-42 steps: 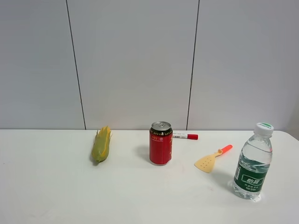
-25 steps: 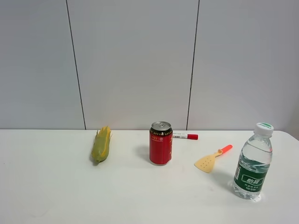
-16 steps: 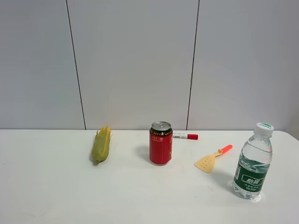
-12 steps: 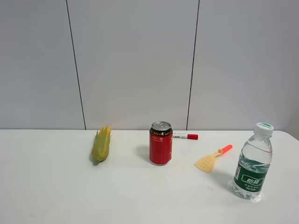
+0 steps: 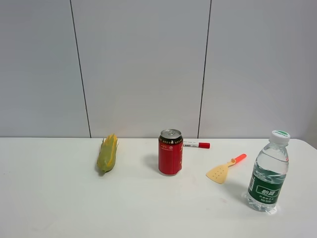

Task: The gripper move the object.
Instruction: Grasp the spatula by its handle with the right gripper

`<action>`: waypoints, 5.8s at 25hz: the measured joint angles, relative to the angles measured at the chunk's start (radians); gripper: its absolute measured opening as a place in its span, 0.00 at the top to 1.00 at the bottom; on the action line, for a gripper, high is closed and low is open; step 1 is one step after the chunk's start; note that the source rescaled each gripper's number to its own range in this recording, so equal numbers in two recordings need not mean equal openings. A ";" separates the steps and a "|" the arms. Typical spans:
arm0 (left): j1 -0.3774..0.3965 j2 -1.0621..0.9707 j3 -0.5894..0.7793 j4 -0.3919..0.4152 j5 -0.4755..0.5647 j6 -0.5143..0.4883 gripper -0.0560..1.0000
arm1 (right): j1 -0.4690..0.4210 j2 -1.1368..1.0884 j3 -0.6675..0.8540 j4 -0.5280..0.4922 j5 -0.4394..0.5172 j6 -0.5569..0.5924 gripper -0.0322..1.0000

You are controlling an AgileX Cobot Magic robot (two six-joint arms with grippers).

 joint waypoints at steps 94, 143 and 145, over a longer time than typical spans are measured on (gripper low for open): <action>0.000 0.000 0.000 0.000 0.000 -0.001 0.00 | 0.118 2.298 -1.440 -0.100 0.124 0.715 0.05; 0.000 0.000 0.000 0.000 0.000 -0.001 0.00 | 0.116 2.347 -1.441 -0.113 0.099 0.683 0.35; 0.000 0.000 0.000 0.000 0.000 -0.001 0.00 | 0.117 2.347 -1.441 -0.113 0.094 0.683 0.40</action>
